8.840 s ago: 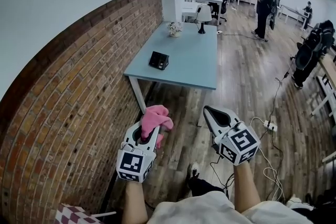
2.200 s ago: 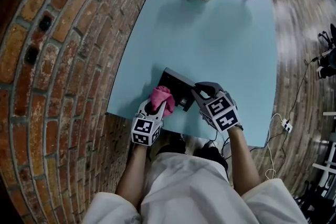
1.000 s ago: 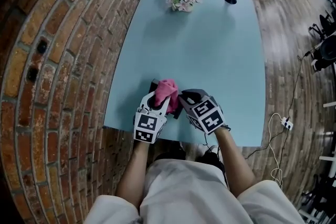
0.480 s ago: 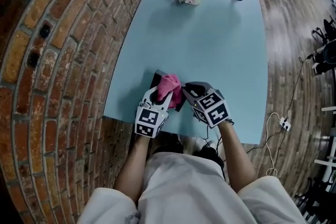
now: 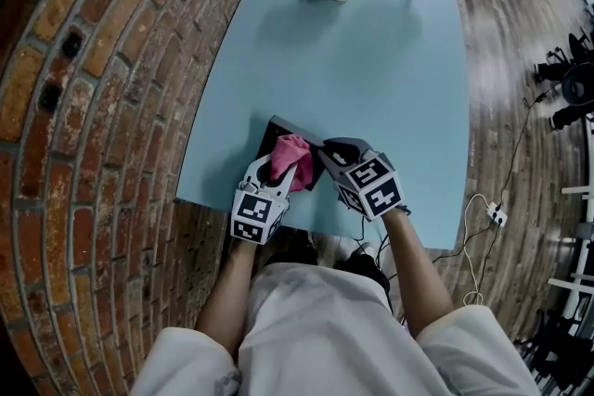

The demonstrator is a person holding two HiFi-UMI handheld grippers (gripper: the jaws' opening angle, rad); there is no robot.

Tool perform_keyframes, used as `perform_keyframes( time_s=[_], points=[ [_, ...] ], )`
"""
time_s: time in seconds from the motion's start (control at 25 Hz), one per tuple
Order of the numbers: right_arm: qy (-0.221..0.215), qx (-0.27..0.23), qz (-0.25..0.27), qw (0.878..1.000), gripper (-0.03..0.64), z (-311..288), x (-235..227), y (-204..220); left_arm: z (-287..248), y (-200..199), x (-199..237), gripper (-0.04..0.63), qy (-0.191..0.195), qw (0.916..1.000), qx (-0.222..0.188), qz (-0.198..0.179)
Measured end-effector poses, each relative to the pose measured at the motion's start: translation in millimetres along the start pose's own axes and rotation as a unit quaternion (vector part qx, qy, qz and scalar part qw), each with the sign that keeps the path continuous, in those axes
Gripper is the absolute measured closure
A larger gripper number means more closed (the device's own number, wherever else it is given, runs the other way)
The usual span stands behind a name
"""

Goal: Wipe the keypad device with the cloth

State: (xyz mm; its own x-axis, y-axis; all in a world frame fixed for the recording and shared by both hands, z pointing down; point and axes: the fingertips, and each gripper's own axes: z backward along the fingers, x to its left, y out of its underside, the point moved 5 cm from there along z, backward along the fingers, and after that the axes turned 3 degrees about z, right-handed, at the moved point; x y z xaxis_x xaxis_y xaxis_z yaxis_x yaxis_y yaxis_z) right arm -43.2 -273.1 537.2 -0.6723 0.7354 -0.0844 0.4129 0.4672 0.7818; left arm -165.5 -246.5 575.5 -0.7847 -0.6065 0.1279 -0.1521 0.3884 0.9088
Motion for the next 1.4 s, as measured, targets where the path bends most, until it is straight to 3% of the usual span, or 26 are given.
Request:
perform_keyframes(
  time_s=[0.64,1.16,1.4],
  points=[
    [0.004,-0.004,0.004,1.000,0.531,0,0,0,11,29,1,0.457,-0.007,0.9995,0.000,0.029],
    [0.004,-0.004,0.009,1.000,0.531,-1,0,0,18,52,1,0.457,-0.023,0.9975,0.063,0.024],
    [0.003,-0.014,-0.012,1.000,0.532,0,-2,0,23,67,-2,0.457,-0.023,0.9916,0.127,0.000]
  ],
)
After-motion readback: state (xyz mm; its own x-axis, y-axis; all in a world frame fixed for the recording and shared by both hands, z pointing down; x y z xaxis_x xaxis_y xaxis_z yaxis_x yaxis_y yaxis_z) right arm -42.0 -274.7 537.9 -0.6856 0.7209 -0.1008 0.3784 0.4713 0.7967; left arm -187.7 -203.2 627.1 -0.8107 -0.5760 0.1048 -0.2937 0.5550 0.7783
